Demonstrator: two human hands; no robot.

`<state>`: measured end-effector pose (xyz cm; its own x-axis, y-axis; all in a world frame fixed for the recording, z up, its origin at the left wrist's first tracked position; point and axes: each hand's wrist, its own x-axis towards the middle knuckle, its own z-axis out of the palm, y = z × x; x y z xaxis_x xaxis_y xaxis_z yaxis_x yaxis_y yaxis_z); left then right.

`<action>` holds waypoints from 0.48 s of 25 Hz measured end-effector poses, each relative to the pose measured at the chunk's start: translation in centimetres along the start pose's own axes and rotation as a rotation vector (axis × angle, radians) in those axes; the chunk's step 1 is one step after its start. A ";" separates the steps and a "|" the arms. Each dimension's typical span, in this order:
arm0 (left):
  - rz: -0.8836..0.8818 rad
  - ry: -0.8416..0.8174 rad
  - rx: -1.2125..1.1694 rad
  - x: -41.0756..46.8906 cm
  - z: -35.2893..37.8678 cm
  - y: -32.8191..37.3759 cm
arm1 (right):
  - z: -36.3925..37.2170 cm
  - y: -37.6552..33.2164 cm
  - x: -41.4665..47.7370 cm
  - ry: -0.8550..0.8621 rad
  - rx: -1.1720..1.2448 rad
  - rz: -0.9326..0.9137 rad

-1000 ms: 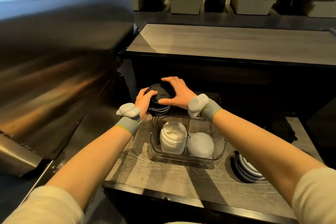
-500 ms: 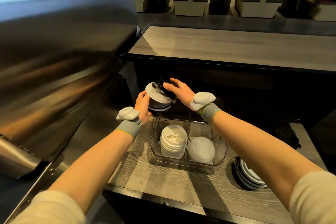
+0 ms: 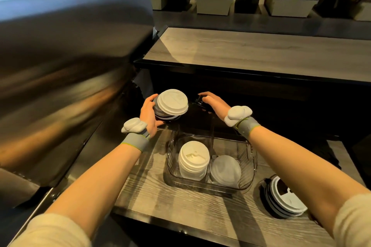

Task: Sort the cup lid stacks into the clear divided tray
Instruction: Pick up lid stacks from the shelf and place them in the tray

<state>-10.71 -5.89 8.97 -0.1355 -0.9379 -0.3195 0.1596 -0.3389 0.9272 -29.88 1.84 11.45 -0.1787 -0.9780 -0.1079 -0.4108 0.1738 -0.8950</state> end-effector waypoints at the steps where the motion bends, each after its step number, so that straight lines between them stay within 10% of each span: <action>1: -0.010 -0.002 -0.032 0.2 -0.1 0.0 | 0.1 0.2 0.2 -0.019 0.045 0.027; 4: -0.030 0.017 -0.089 0.3 -0.3 0.0 | 0.6 0.8 0.9 -0.016 0.099 0.119; 12: -0.050 0.027 -0.070 0.9 -0.6 0.7 | 3.5 3.1 2.6 -0.412 -0.935 0.080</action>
<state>-10.13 -6.98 9.18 -0.1188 -0.9210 -0.3711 0.2217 -0.3889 0.8942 -28.51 -0.57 6.94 0.0128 -0.8926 -0.4506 -0.9755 0.0878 -0.2018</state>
